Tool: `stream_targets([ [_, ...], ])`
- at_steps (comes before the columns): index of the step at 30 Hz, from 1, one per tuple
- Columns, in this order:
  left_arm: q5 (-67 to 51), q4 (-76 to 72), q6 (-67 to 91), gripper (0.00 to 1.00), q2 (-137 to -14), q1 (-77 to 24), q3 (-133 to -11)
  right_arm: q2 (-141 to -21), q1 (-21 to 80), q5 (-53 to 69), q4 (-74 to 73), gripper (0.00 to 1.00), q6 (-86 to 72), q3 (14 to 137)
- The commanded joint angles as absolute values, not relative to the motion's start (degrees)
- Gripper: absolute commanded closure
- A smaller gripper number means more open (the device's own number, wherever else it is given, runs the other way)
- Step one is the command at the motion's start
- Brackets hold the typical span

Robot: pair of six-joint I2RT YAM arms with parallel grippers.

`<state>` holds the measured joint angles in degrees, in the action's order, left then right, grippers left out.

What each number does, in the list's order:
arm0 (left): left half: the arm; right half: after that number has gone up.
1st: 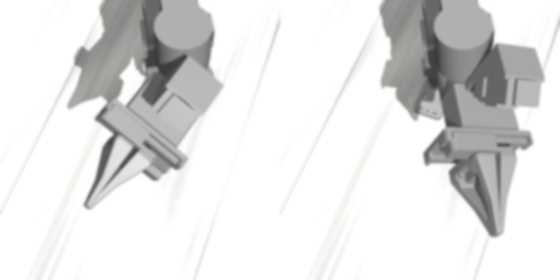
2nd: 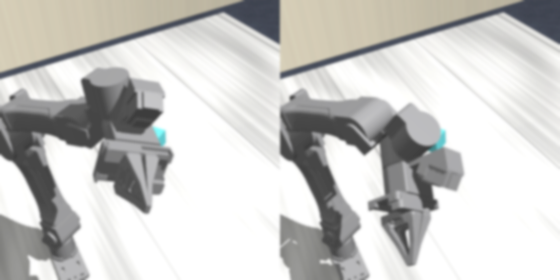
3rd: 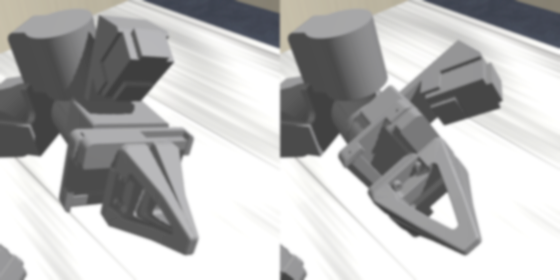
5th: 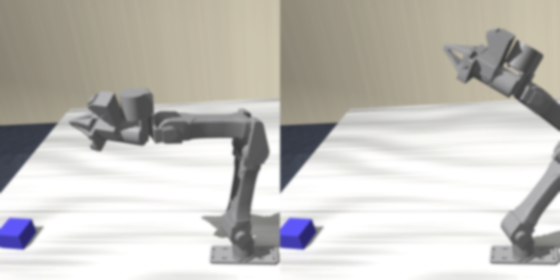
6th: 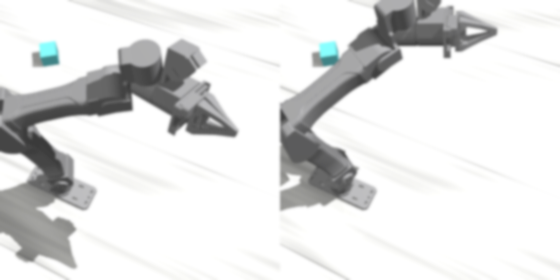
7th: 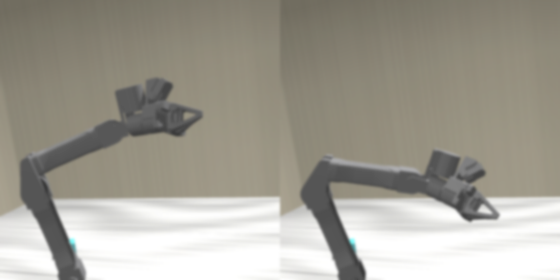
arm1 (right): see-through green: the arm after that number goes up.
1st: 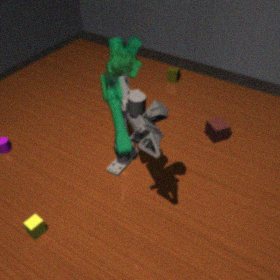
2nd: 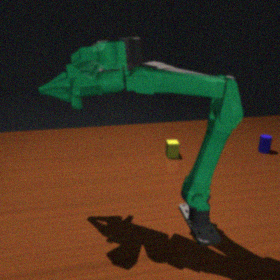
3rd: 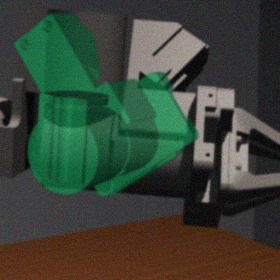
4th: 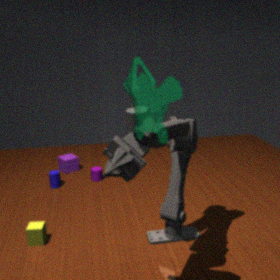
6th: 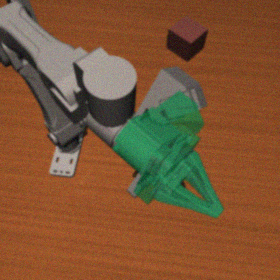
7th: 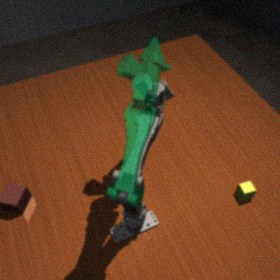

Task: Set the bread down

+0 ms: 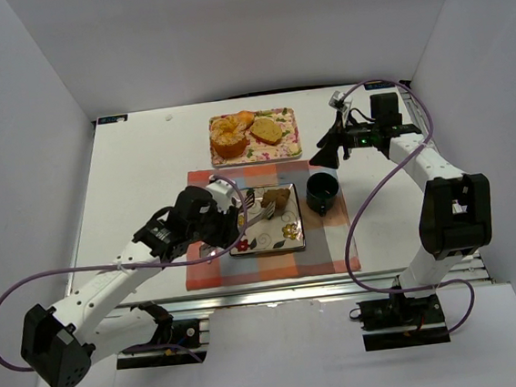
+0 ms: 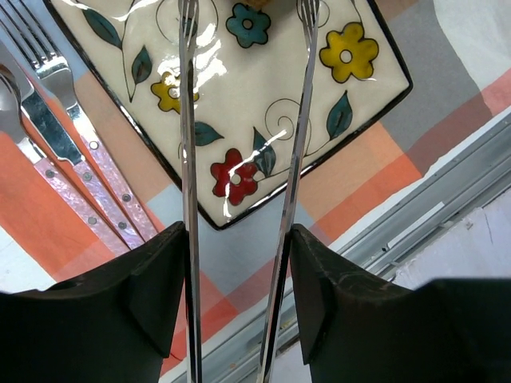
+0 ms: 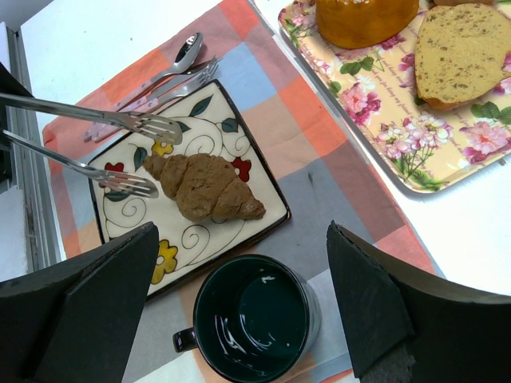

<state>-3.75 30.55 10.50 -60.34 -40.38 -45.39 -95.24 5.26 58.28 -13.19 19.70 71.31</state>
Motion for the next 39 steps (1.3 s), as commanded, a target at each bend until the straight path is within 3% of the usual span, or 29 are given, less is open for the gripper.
stream_targets([
  [1, -3.8, 31.1, 10.3, 0.37, -57.9, -40.5, -47.8, -92.9, 5.0, 59.9, -12.1, 0.11, 19.6, 70.4],
  [10, -3.5, 31.2, 10.1, 0.38, -54.9, -40.5, -51.1, -92.2, 5.0, 59.9, -12.3, 0.11, 20.1, 70.0],
  [19, 11.5, 30.2, 9.2, 0.43, -54.2, -38.2, -51.9, -91.6, 4.9, 60.1, -13.5, 0.10, 22.1, 69.7],
  [26, 13.4, 22.7, 8.8, 0.56, -57.1, -22.6, -47.6, -91.2, 5.0, 60.6, -14.4, 0.11, 23.2, 69.5],
  [31, 8.2, 15.0, 4.8, 0.62, -62.6, -12.0, -44.7, -90.9, 5.0, 60.9, -15.2, 0.10, 24.3, 69.7],
  [34, 4.6, 10.4, 2.4, 0.62, -66.3, -4.9, -42.6, -90.6, 4.9, 60.6, -16.2, 0.11, 25.3, 69.9],
  [39, 2.4, 2.3, 1.1, 0.54, -71.4, 4.1, -38.9, -90.1, 5.0, 60.4, -16.6, 0.11, 25.8, 69.3],
])
